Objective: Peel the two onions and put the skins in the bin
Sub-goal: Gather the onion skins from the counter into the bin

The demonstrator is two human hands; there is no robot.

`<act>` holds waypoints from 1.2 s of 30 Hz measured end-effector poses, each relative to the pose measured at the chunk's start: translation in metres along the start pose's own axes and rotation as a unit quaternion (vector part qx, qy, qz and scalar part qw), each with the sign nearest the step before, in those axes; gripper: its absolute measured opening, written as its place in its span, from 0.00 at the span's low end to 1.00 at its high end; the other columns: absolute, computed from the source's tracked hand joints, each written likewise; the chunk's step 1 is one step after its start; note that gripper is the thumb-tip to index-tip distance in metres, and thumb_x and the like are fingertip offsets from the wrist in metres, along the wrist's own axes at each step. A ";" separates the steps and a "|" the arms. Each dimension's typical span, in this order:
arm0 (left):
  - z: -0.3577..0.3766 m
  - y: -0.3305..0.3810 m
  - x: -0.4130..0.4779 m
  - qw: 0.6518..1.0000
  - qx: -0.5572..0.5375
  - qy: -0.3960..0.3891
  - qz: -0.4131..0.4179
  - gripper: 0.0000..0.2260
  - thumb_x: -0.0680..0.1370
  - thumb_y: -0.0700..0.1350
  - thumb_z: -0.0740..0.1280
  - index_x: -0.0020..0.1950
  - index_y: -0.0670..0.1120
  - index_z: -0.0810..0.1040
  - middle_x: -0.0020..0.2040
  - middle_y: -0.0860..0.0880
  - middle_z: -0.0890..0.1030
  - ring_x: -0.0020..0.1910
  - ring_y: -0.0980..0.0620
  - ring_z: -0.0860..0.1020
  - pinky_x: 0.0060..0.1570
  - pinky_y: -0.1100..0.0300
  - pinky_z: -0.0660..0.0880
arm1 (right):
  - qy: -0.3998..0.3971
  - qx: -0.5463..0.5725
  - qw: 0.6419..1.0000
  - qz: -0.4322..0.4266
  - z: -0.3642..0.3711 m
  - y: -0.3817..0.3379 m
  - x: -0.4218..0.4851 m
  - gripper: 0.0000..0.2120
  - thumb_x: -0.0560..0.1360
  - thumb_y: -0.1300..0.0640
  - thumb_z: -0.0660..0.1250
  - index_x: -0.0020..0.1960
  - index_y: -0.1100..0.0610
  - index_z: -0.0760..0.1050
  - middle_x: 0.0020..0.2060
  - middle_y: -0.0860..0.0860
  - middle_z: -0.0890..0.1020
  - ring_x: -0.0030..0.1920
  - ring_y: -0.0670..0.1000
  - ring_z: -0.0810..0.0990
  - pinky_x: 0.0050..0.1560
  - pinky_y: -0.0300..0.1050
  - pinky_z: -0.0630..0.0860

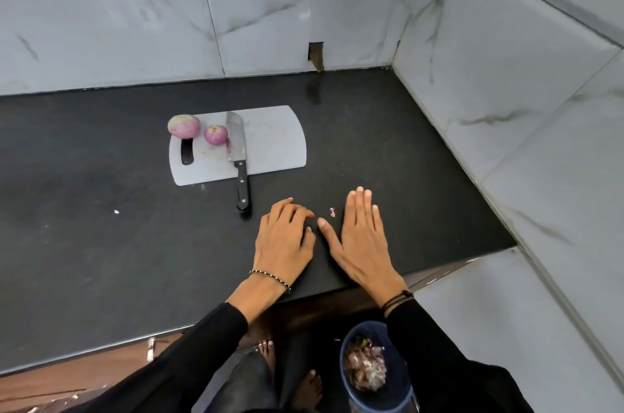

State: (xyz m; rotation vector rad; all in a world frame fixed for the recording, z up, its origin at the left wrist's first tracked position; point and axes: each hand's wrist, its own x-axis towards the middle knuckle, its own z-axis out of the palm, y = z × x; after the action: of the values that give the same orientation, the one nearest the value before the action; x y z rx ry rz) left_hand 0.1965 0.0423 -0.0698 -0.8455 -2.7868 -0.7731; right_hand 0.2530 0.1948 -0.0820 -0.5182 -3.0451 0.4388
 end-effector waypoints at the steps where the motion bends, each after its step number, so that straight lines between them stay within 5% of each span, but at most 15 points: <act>1: 0.000 0.000 0.001 1.000 -0.001 0.001 -0.005 0.10 0.74 0.43 0.69 0.55 0.48 0.79 0.55 0.52 0.81 0.68 0.49 0.71 0.55 0.55 0.71 | 0.000 0.004 1.000 0.017 -0.003 0.005 0.003 0.46 0.79 0.30 0.39 0.82 0.65 0.42 0.82 0.61 0.45 0.83 0.56 0.41 0.80 0.49 0.38; 4: 0.001 0.000 0.001 1.000 -0.005 -0.006 -0.020 0.10 0.74 0.43 0.69 0.55 0.48 0.80 0.55 0.52 0.81 0.68 0.49 0.70 0.56 0.55 0.70 | -0.020 -0.007 1.000 0.011 -0.008 0.016 0.006 0.44 0.82 0.33 0.47 0.82 0.65 0.40 0.83 0.60 0.46 0.83 0.54 0.42 0.80 0.49 0.37; 11: 0.003 0.004 0.005 1.000 -0.020 -0.012 -0.016 0.09 0.75 0.42 0.68 0.55 0.48 0.80 0.55 0.52 0.80 0.69 0.50 0.70 0.57 0.55 0.69 | -0.054 0.009 0.989 -0.140 -0.003 0.012 -0.013 0.35 0.83 0.41 0.45 0.83 0.60 0.43 0.83 0.52 0.47 0.82 0.47 0.41 0.82 0.54 0.43; 17: 0.004 0.004 0.013 0.999 -0.018 -0.022 -0.019 0.09 0.76 0.43 0.67 0.56 0.48 0.79 0.56 0.52 0.80 0.69 0.51 0.69 0.59 0.57 0.67 | -0.020 0.001 0.999 -0.036 -0.003 0.008 -0.023 0.41 0.79 0.37 0.33 0.83 0.63 0.47 0.82 0.58 0.42 0.82 0.54 0.37 0.79 0.48 0.37; 25: 0.007 0.001 0.015 0.999 -0.017 -0.025 -0.022 0.09 0.76 0.42 0.68 0.55 0.47 0.80 0.56 0.51 0.80 0.69 0.50 0.70 0.58 0.56 0.68 | -0.017 -0.007 0.997 -0.069 0.004 -0.007 -0.012 0.39 0.80 0.38 0.33 0.83 0.61 0.47 0.83 0.56 0.44 0.82 0.54 0.39 0.79 0.48 0.35; 28: 0.009 0.000 0.016 0.999 -0.015 -0.022 -0.021 0.08 0.76 0.43 0.68 0.55 0.47 0.80 0.56 0.51 0.80 0.68 0.50 0.70 0.56 0.56 0.68 | -0.030 0.052 0.996 -0.073 -0.001 0.003 -0.003 0.32 0.85 0.40 0.44 0.82 0.57 0.56 0.83 0.52 0.50 0.83 0.53 0.42 0.80 0.50 0.41; 32: 0.008 0.001 0.018 0.999 -0.020 -0.014 -0.025 0.08 0.75 0.42 0.69 0.53 0.47 0.80 0.54 0.51 0.81 0.67 0.48 0.71 0.55 0.55 0.68 | 0.089 0.147 0.984 -0.054 -0.006 0.021 0.015 0.20 0.78 0.45 0.72 0.65 0.54 0.81 0.66 0.48 0.78 0.68 0.52 0.70 0.68 0.54 0.69; 36: 0.007 0.002 0.019 0.999 -0.017 -0.019 -0.023 0.08 0.75 0.42 0.68 0.54 0.47 0.80 0.55 0.51 0.80 0.68 0.48 0.71 0.55 0.54 0.68 | 0.055 0.239 0.969 -0.013 -0.015 0.023 0.030 0.17 0.71 0.47 0.79 0.57 0.53 0.86 0.55 0.44 0.81 0.59 0.44 0.72 0.57 0.27 0.68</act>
State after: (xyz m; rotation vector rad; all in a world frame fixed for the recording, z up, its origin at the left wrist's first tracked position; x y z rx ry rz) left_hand 0.1821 0.0562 -0.0704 -0.8133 -2.8443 -0.8220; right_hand 0.2332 0.2291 -0.0746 -0.4508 -2.6932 1.0609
